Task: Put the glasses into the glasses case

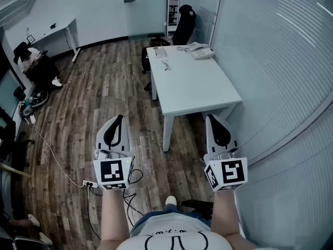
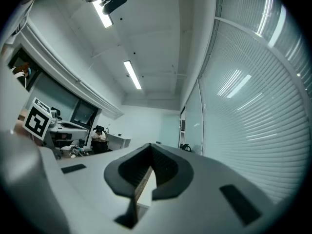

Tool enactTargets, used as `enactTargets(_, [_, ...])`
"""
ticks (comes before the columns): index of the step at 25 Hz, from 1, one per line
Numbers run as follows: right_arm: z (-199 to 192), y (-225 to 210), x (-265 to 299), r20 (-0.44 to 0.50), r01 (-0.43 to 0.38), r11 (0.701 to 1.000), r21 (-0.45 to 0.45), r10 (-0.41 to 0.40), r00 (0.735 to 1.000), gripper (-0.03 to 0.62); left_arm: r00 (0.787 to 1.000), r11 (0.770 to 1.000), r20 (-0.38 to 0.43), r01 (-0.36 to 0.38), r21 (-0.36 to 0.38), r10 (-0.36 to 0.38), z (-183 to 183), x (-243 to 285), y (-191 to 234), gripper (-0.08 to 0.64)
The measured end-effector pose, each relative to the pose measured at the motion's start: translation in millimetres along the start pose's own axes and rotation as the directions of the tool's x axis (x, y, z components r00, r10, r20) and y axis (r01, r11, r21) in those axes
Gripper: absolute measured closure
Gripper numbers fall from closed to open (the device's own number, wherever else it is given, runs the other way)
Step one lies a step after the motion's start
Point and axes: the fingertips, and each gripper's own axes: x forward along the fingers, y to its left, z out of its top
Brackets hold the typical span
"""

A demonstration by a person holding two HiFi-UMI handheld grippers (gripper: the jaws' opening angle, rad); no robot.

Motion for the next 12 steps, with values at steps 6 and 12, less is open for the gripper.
enactTargets(6, [-8.9,-28.0,16.5,-0.003,0.005,1.000,0.000,-0.005,1.000,0.581,1.000,1.000,0.008,-0.018,0.000,0.018,1.8,25.0,-10.3,0.543])
enactTargets(12, [-29.0,-42.2,33.6,-0.029,-0.023,1.000,0.006,0.023,0.999,0.581,1.000,1.000,-0.016,-0.018,0.002,0.018,-9.0,49.8,-23.1,0.543])
